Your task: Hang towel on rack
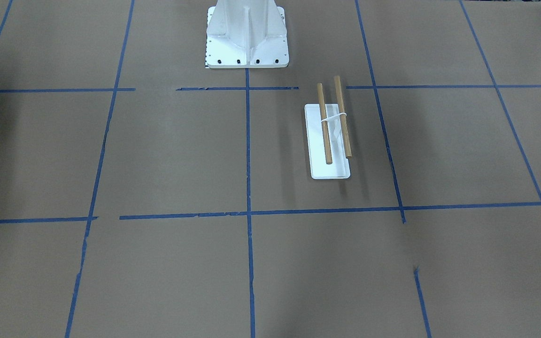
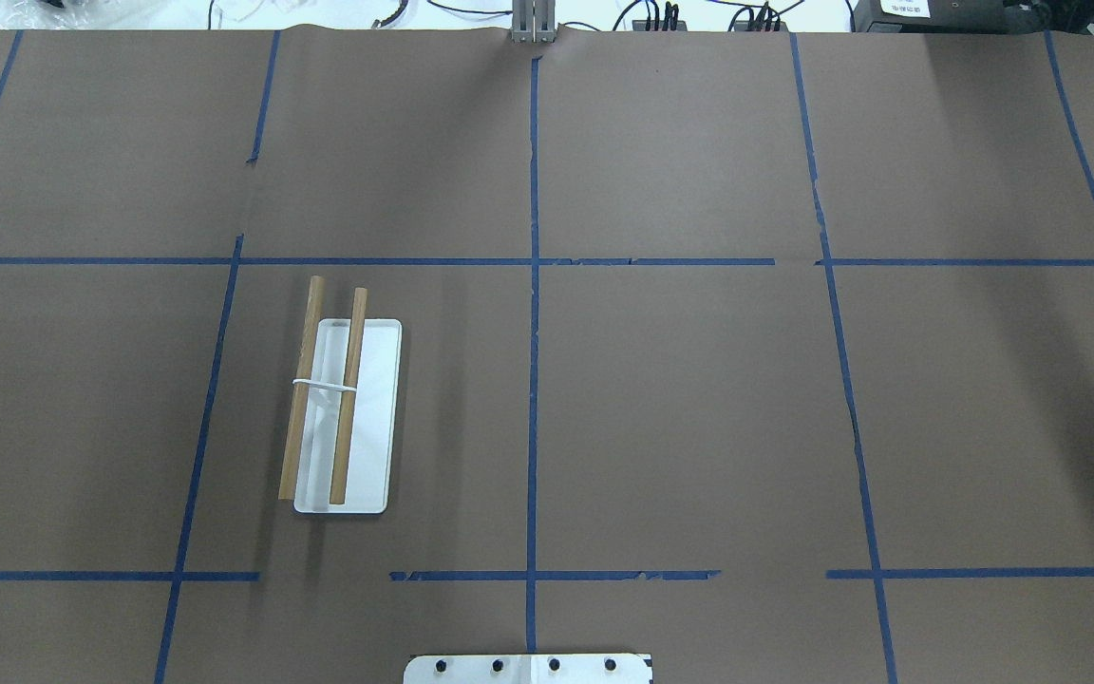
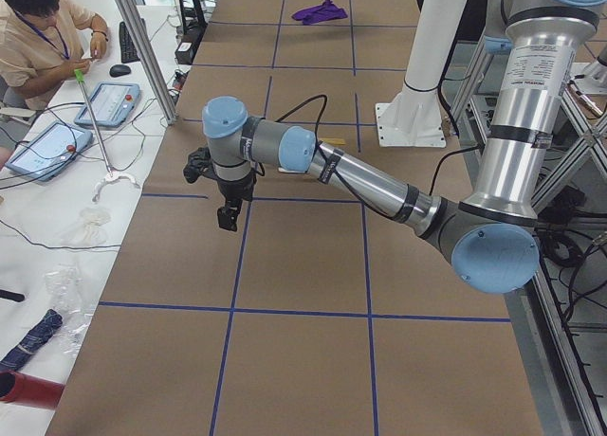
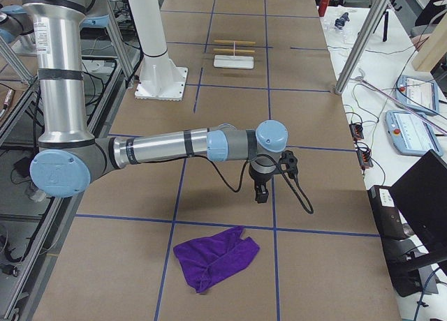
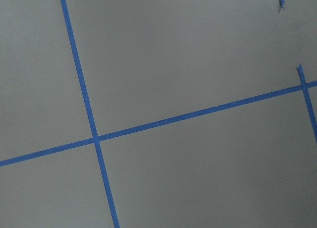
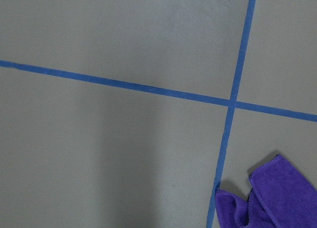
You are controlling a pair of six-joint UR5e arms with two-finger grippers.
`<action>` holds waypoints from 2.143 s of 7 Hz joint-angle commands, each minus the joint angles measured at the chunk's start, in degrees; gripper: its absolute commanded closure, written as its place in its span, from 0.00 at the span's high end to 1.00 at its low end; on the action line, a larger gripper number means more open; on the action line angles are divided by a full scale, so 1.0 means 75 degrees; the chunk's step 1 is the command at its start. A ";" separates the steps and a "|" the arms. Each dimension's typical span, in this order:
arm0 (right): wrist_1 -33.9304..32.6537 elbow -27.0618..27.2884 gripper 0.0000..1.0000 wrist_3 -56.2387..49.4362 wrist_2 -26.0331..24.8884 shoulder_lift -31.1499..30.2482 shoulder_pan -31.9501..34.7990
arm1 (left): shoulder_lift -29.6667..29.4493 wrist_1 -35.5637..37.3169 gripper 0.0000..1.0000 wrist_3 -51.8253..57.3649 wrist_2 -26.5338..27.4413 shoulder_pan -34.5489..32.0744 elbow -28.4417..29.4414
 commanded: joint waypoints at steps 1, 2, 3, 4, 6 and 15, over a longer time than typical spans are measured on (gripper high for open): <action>-0.0011 -0.0039 1.00 0.0006 0.0022 0.0010 -0.0007 | -0.0286 0.0255 1.00 0.0012 0.0023 -0.0032 -0.0067; -0.0012 -0.0051 1.00 0.0006 0.0034 0.0010 -0.0007 | -0.0405 0.0222 1.00 0.0024 0.0058 -0.0009 0.0026; -0.0012 -0.0063 1.00 0.0006 0.0046 0.0010 -0.0007 | -0.0441 0.0222 1.00 0.0035 0.0070 -0.0009 0.0027; 0.0000 -0.0063 1.00 0.0006 0.0034 0.0021 -0.0007 | -0.0441 0.0222 1.00 0.0024 0.0059 -0.0009 0.0027; -0.0012 -0.0063 1.00 0.0006 0.0057 0.0021 -0.0042 | -0.0418 0.0222 1.00 0.0035 0.0070 0.0003 0.0050; -0.0012 -0.0040 1.00 0.0018 0.0339 0.0021 -0.0066 | -0.0324 0.0210 1.00 0.0047 0.0059 0.0014 -0.0009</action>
